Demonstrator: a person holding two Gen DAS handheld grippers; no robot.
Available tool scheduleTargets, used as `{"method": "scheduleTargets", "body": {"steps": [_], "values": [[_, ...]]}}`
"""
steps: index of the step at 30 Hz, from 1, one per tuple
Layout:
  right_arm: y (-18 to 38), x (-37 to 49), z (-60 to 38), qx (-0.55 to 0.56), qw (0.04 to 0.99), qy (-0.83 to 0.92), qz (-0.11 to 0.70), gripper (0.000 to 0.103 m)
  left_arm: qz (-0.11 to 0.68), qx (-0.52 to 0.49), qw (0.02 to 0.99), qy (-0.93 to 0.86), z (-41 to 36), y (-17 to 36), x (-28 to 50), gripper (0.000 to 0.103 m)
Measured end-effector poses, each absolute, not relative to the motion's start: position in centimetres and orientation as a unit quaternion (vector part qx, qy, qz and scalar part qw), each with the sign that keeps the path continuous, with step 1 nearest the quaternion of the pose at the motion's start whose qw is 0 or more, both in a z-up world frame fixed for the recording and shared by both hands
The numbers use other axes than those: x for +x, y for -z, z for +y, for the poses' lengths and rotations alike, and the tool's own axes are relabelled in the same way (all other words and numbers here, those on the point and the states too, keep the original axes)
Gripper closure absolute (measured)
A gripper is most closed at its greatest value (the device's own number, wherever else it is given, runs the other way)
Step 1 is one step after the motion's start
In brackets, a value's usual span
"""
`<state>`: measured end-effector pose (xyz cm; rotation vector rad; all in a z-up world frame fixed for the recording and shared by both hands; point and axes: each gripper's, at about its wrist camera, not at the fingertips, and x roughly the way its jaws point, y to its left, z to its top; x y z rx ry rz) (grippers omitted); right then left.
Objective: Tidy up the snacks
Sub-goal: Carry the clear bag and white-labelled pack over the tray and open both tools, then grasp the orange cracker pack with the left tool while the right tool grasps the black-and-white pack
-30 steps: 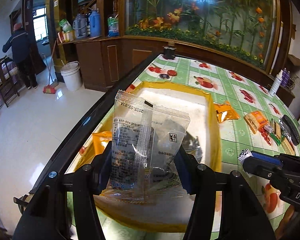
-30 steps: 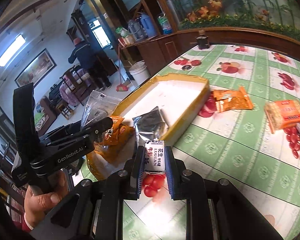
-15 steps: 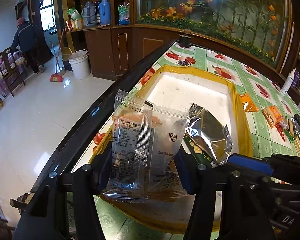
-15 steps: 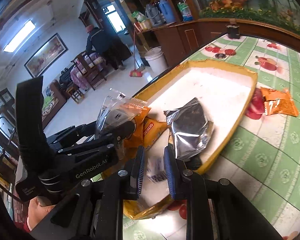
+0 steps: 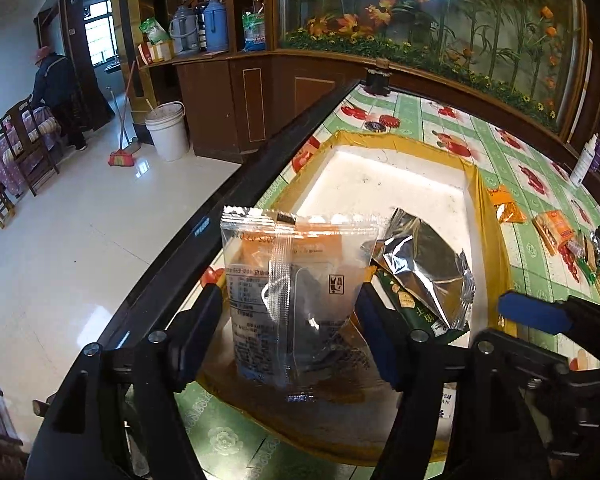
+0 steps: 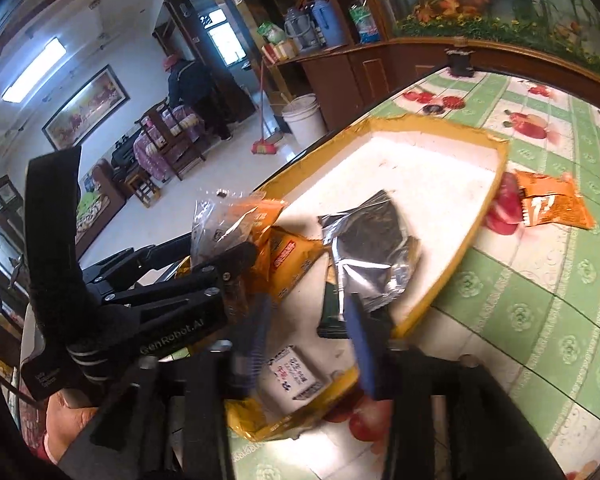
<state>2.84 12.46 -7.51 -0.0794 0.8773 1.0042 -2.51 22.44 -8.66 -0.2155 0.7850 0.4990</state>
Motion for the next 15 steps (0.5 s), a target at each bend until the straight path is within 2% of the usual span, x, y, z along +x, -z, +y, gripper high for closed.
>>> {"method": "scheduleTargets", "body": {"steps": [1, 5, 9, 11, 13, 15], "values": [[7.1, 2.8, 11.7, -0.03, 0.79, -0.463, 0.4, 0.043, 0.372, -0.105, 0.89, -0.243, 22.4, 8.3, -2.7, 0.03], [5.7, 2.5, 8.2, -0.026, 0.826, -0.424, 0.369, 0.017, 0.354, -0.105, 0.898, -0.239, 21.8, 6.9, -3.1, 0.03], [4.6, 2.6, 2.5, 0.015, 0.863, -0.374, 0.339, 0.013, 0.341, -0.098, 0.907, -0.226, 20.2, 5.8, -2.8, 0.028], [3.9, 2.5, -1.1, 0.043, 0.889, -0.335, 0.311, 0.003, 0.337, -0.093, 0.913, -0.211, 19.1, 5.4, -2.5, 0.027], [3.5, 2.7, -5.2, 0.083, 0.909, -0.292, 0.285, 0.0, 0.338, -0.085, 0.916, -0.196, 17.6, 5.2, -2.0, 0.027], [4.2, 4.1, -8.9, 0.117, 0.906, -0.258, 0.314, 0.0, 0.343, -0.076, 0.919, -0.179, 16.0, 5.1, -1.2, 0.027]]}}
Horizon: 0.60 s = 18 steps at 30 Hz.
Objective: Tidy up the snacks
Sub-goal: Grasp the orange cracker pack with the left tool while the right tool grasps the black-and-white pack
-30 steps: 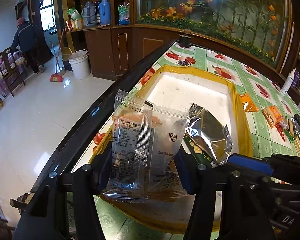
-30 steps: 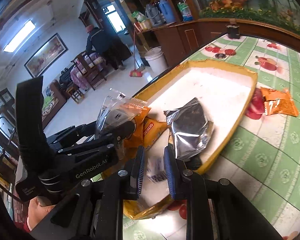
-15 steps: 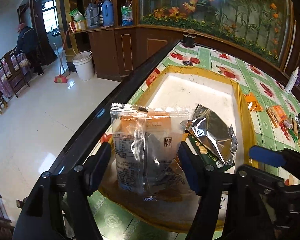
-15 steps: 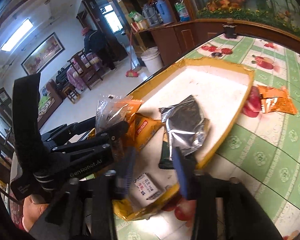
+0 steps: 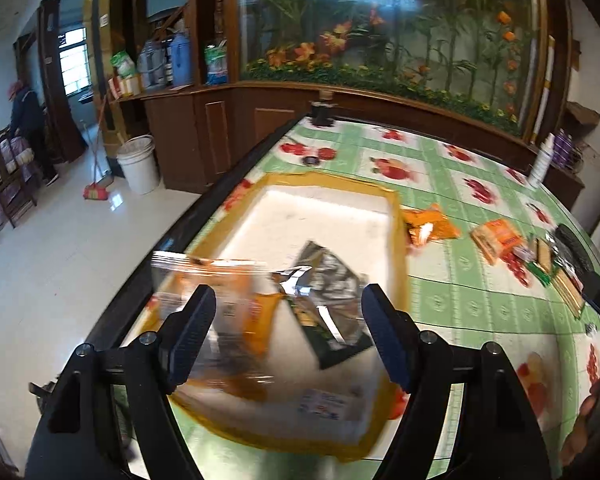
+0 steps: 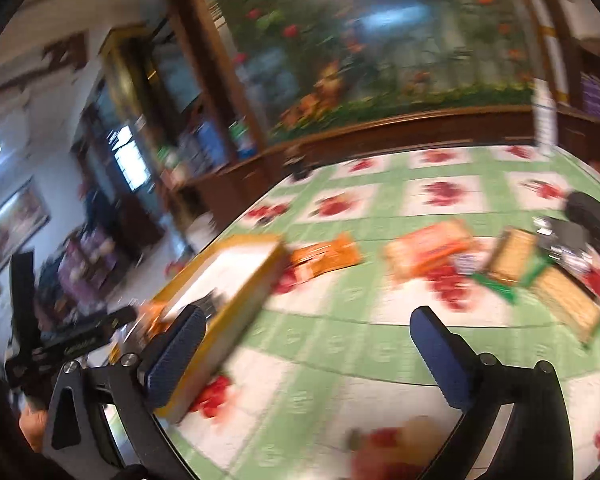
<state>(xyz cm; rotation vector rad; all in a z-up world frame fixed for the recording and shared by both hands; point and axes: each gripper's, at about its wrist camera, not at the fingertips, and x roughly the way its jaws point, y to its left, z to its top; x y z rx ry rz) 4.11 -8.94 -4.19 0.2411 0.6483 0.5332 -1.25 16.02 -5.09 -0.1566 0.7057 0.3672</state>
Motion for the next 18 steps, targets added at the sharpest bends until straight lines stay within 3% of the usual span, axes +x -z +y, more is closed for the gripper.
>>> {"method": "scheduleTargets", "body": {"steps": [2, 5, 8, 11, 14, 18], "values": [[4.8, 5.4, -12.4, 0.143, 0.899, -0.214, 0.353, 0.0, 0.347, -0.069, 0.922, -0.158, 14.3, 5.0, -0.6, 0.028], [5.0, 4.9, -17.6, 0.171, 0.91, -0.189, 0.326, 0.0, 0.359, -0.056, 0.923, -0.125, 11.7, 5.1, 0.5, 0.028], [6.4, 5.4, -22.5, 0.208, 0.899, -0.161, 0.35, 0.0, 0.371, -0.048, 0.923, -0.093, 9.3, 5.2, 1.5, 0.028], [6.4, 4.3, -25.9, 0.168, 0.921, -0.106, 0.335, 0.0, 0.383, -0.04, 0.921, -0.063, 7.2, 5.4, 2.9, 0.028], [7.3, 4.0, -29.2, 0.199, 0.916, -0.115, 0.328, 0.001, 0.391, -0.035, 0.919, -0.037, 5.3, 5.4, 4.4, 0.028], [8.7, 4.9, -31.4, 0.183, 0.906, -0.084, 0.372, 0.001, 0.402, -0.04, 0.915, -0.008, 3.1, 5.5, 6.2, 0.028]]}}
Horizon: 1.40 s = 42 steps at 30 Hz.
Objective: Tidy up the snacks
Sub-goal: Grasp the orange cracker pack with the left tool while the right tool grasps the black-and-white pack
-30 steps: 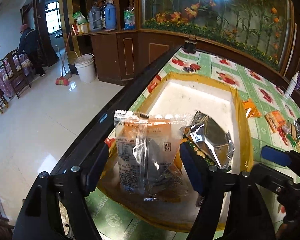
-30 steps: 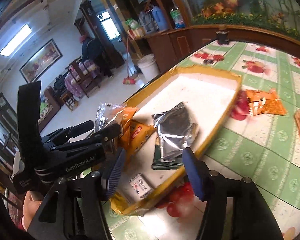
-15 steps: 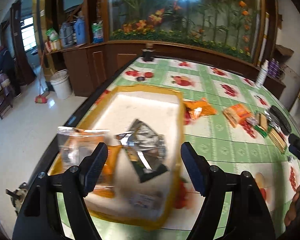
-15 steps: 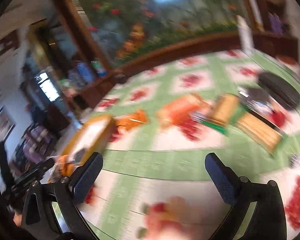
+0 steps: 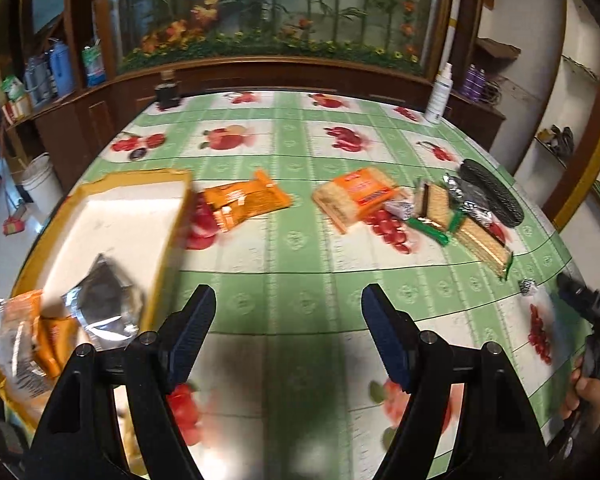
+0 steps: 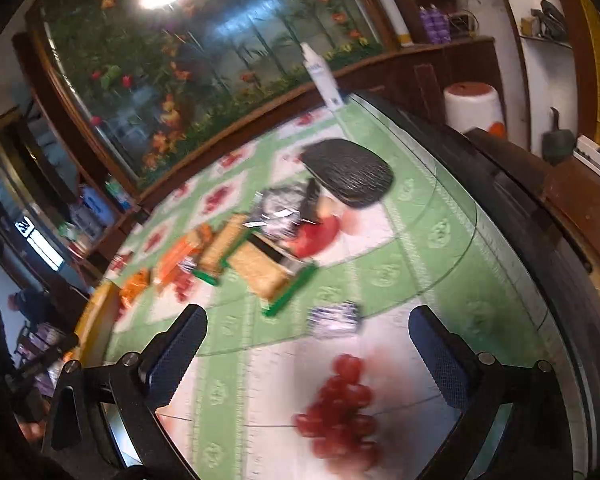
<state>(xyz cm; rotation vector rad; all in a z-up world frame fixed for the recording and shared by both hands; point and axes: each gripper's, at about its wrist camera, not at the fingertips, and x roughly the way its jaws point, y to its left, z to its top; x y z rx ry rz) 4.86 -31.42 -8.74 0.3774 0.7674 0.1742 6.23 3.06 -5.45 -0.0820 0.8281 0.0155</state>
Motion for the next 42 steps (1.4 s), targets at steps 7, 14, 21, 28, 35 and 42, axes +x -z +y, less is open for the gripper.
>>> {"method": "scheduleTargets", "body": {"steps": [7, 14, 21, 28, 35, 42], "values": [[9.1, 5.6, -28.8, 0.074, 0.912, -0.109, 0.388, 0.002, 0.424, -0.033, 0.905, 0.018, 0.3, 6.3, 7.9, 0.028], [8.8, 6.3, -30.0, 0.154, 0.909, -0.131, 0.364, 0.009, 0.434, -0.031, 0.9, 0.024, -0.4, 7.0, 8.7, 0.028], [9.5, 7.3, -28.0, 0.08, 0.909, -0.109, 0.394, 0.008, 0.425, 0.001, 0.905, 0.023, -0.8, 7.3, 11.0, 0.028], [10.1, 9.1, -26.9, 0.031, 0.903, -0.092, 0.418, 0.008, 0.436, 0.072, 0.896, 0.044, -1.7, 8.6, 17.5, 0.028], [10.7, 9.8, -26.8, 0.023, 0.896, -0.098, 0.432, 0.008, 0.449, 0.175, 0.871, 0.097, -4.7, 10.6, 22.0, 0.028], [11.0, 10.2, -26.0, -0.006, 0.894, -0.092, 0.439, 0.012, 0.458, 0.16, 0.867, 0.119, -5.0, 11.4, 24.4, 0.027]]}}
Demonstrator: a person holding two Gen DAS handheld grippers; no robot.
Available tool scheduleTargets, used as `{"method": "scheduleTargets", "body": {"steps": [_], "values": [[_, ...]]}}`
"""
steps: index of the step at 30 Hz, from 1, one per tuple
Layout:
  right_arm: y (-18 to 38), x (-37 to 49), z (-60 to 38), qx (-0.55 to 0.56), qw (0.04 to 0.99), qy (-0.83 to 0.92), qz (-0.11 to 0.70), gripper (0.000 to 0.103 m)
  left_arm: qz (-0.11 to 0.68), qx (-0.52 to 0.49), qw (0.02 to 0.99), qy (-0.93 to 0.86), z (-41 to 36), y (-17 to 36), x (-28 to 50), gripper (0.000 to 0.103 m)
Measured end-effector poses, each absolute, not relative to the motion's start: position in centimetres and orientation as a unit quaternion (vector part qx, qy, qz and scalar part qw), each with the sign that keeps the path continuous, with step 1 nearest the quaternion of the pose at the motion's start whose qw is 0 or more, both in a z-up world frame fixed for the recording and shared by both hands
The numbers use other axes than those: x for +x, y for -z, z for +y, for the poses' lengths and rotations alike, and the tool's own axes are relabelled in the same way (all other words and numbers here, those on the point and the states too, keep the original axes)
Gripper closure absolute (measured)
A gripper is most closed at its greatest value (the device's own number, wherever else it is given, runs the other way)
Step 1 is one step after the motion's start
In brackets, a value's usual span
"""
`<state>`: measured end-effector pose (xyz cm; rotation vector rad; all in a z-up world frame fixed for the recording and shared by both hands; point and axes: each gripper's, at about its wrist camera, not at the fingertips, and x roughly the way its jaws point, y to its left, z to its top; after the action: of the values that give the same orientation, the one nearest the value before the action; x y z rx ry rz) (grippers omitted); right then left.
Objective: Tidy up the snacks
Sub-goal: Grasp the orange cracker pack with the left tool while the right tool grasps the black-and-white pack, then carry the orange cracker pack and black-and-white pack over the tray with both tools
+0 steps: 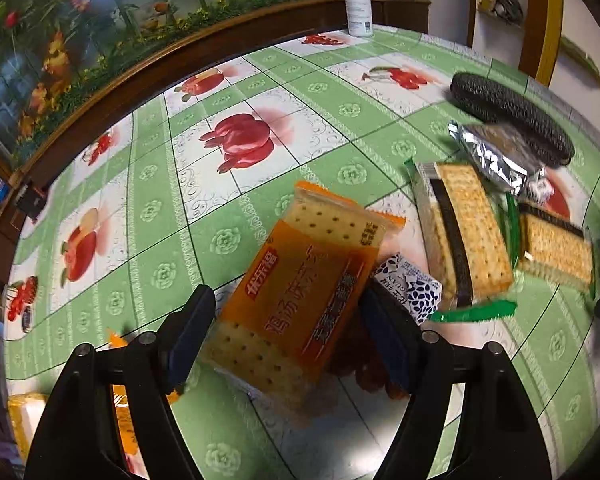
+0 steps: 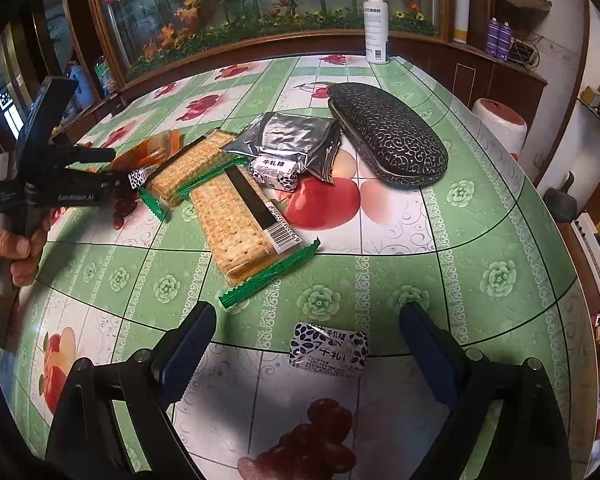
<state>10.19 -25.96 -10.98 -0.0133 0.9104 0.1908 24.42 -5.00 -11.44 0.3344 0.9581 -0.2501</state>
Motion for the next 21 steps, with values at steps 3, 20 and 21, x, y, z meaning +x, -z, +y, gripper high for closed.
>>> {"method": "scheduleTargets", "body": {"steps": [3, 20, 21], "values": [[11.0, 10.0, -25.5, -0.023, 0.894, -0.088, 0.438, 0.024, 0.46, 0.135, 0.867, 0.135, -4.9, 11.6, 24.5, 0.03], [10.4, 7.8, -26.6, 0.023, 0.896, -0.116, 0.427, 0.071, 0.466, 0.018, 0.871, 0.155, -3.2, 10.8, 19.1, 0.05], [10.3, 7.6, -26.6, 0.024, 0.897, -0.118, 0.426, 0.071, 0.464, 0.011, 0.872, 0.155, -3.0, 10.6, 18.6, 0.05]]}}
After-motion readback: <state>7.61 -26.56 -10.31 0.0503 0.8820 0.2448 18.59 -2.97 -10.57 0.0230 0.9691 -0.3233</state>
